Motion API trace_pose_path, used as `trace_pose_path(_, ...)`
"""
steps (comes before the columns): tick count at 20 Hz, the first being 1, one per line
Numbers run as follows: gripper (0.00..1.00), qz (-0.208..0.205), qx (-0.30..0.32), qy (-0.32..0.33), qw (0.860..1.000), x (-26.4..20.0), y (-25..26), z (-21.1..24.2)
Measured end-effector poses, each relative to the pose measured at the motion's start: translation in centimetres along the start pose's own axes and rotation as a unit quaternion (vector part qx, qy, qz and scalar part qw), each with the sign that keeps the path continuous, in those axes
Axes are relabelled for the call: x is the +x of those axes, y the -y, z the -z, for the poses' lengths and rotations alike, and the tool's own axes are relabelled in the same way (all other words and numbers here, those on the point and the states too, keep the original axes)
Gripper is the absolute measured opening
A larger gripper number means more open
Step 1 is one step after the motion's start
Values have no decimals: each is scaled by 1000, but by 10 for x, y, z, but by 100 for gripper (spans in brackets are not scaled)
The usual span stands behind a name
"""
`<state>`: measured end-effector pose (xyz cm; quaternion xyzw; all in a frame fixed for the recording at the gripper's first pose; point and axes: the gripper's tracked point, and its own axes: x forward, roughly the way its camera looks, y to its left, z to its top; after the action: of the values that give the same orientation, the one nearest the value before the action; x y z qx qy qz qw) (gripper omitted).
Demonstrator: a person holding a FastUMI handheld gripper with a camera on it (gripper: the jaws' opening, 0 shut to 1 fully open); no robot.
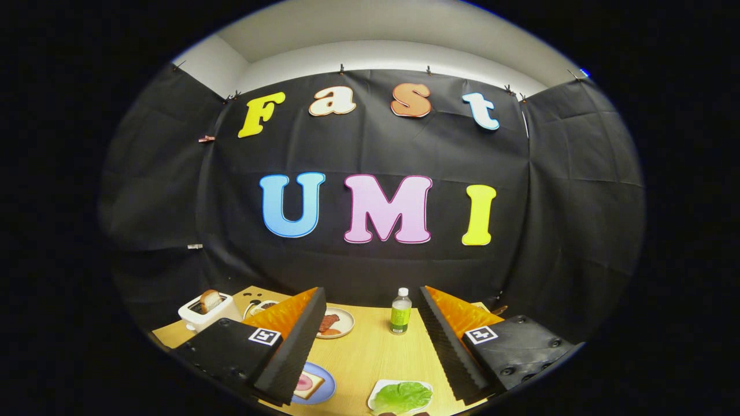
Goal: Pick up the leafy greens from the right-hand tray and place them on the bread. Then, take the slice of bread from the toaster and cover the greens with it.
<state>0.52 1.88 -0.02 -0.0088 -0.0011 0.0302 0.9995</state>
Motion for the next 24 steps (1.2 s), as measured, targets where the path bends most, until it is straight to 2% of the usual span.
trace_pose_path(16,99,-26,9,-43,999,6,-13,31)
trace_pose_path(24,99,2,9,-104,995,20,19,86)
